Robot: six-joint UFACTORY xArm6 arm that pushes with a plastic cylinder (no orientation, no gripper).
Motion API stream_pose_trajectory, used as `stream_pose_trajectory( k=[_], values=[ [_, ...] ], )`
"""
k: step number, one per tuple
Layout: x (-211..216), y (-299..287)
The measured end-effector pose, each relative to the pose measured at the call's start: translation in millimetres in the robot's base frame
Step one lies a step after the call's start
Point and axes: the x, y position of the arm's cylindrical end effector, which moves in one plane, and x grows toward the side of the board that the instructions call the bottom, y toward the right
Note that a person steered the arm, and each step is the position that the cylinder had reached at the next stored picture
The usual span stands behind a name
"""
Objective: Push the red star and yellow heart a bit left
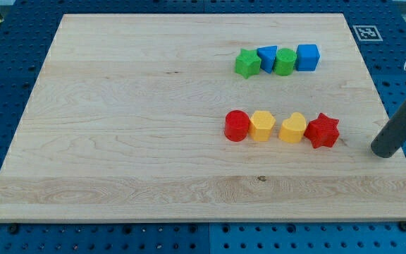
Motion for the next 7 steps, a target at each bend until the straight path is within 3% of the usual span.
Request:
stream_pose_trajectory(
  k=[3, 7],
  values=[
    [-19.2, 1.5],
    [-19.2, -45.8]
  ],
)
